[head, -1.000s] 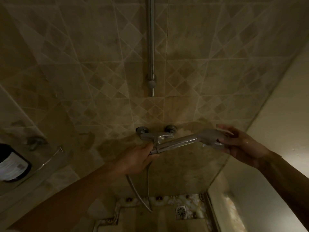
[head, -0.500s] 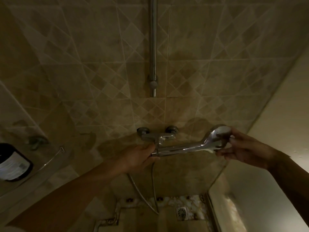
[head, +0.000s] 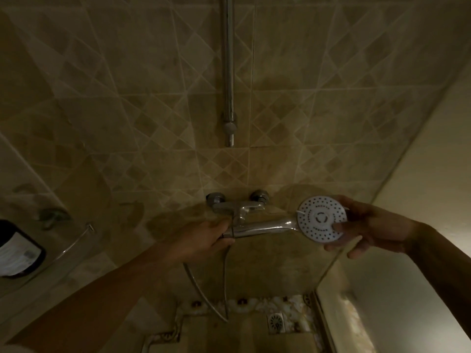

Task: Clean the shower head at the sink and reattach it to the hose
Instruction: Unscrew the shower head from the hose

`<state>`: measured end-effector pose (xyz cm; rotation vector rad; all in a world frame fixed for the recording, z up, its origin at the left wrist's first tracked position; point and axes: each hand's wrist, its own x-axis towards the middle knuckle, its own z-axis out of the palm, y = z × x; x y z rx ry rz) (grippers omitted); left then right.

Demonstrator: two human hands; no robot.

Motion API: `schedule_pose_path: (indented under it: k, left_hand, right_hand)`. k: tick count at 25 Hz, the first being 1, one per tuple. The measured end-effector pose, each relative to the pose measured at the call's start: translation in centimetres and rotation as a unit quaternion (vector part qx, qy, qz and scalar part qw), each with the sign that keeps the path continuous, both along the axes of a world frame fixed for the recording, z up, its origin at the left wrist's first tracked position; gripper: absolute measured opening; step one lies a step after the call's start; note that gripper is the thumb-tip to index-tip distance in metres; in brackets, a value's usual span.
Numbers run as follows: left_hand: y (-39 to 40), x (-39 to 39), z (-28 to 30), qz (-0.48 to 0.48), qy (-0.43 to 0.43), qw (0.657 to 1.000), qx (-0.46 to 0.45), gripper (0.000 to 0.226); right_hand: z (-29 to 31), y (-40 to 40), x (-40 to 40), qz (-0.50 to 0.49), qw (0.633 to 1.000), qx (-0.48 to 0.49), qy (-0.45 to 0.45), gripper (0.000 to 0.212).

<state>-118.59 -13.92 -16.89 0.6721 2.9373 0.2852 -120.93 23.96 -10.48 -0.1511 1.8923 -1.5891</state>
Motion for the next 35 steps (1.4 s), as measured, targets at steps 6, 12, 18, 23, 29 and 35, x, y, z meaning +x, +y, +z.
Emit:
schedule_pose_path:
  k: [6,12,18,23,29,35]
  left_hand:
    - [0.4,0.4,0.5,0.035,0.004,0.999,0.029,0.029]
    - [0.4,0.4,0.9,0.024,-0.003,0.999,0.046,0.035]
    - [0.5,0.8,1.5,-0.001,-0.010,0.999,0.038,0.025]
    - [0.4,0.9,1.2,-0.013,-0.017,1.000,0.007,0.028]
    - [1.0,1.2,1.3,-0.007,-0.043,0.999,-0.021,0.035]
    - [0.4,0.7,0.6,0.001,-0.019,1.000,-0.003,0.035]
  right_hand:
    - [-1.6,-1.0,-0.4,-0.111,0.976,-0.187,-0.018,0.041]
    - [-2.6,-1.2,-1.2,-0.182,0.954,-0.236,-0.012,0.083]
    - [-1.8,0.3,0.1,-0.031,0.996,-0.079,-0.039,0.059]
    - [-2.3,0.4,0.3,-0.066,0.986,-0.141,-0.066,0.073]
    - [-2.6,-0.9,-0.5,-0.149,0.978,-0.130,-0.061,0.046]
    - [-2.8,-0.3,-0.9,-0.113,0.980,-0.158,-0.041,0.107]
